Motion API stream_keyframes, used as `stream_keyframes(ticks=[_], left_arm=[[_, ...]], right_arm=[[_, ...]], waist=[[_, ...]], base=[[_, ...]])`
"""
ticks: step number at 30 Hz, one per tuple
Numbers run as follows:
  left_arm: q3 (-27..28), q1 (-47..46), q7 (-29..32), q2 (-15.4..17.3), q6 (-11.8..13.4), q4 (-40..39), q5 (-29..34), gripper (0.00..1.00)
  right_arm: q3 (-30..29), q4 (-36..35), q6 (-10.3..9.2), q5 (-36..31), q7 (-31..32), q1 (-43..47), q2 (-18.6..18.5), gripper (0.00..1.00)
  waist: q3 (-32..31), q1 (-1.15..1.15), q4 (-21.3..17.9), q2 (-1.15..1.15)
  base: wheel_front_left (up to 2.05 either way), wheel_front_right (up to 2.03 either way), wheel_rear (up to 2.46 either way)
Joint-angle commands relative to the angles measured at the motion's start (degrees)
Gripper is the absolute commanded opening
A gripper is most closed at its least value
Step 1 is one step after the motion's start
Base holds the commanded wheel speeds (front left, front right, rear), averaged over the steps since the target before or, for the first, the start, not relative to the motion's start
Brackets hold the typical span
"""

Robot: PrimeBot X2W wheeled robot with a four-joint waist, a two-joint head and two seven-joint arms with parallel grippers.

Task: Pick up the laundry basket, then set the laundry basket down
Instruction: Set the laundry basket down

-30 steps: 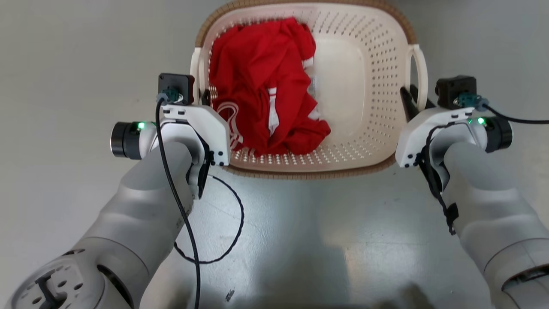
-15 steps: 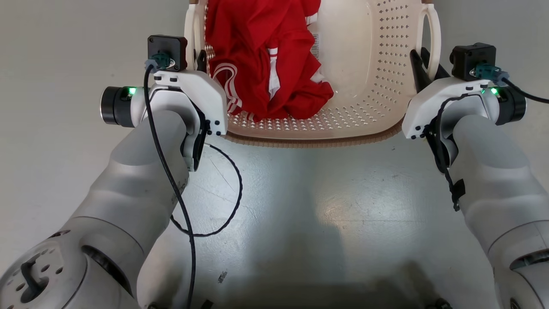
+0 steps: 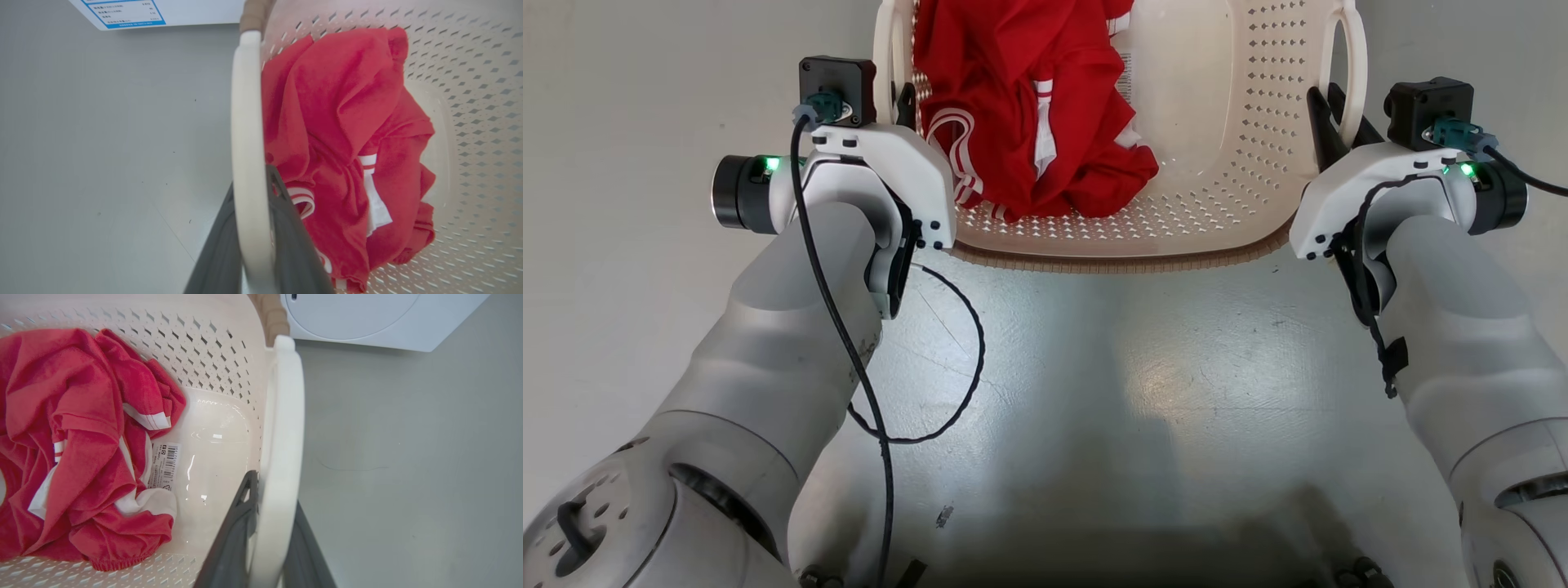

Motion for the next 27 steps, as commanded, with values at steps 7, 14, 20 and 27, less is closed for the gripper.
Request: stream_keyframes(ticks=[7,14,20,27], left_arm=[[1.9,-0.2,-0.6,0.2,-0.9,0.2,2.0,0.0],[2.7,-0.3,-0.6,-0.1,-1.3,1.0,3.0,0.0],[3.3,-0.2,-0.6,-0.2,-1.5,1.5,3.8,0.0],[3.8,-0.3,-0.6,-0.3,-1.7,2.2,4.5,0.0]], right_arm=[[0.5,-0.6,0.41,-1.0,-1.0,1.6,1.8,0.0],[0.9,-0.2,0.41,-0.5,-1.0,1.8,1.8,0.0],[1.2,0.2,0.41,-0.1,-0.9,2.0,1.8,0.0],[1.9,0.5,0.41,0.5,-0.7,1.9,1.8,0.0]], waist=[[0.1,0.0,0.1,0.0],[0.3,0.0,0.0,0.0],[0.3,0.0,-0.1,0.0],[0.4,0.0,-0.2,0.0]], base=[[0.0,0.0,0.0],[0.0,0.0,0.0],[0.0,0.0,0.0],[0.0,0.0,0.0]])
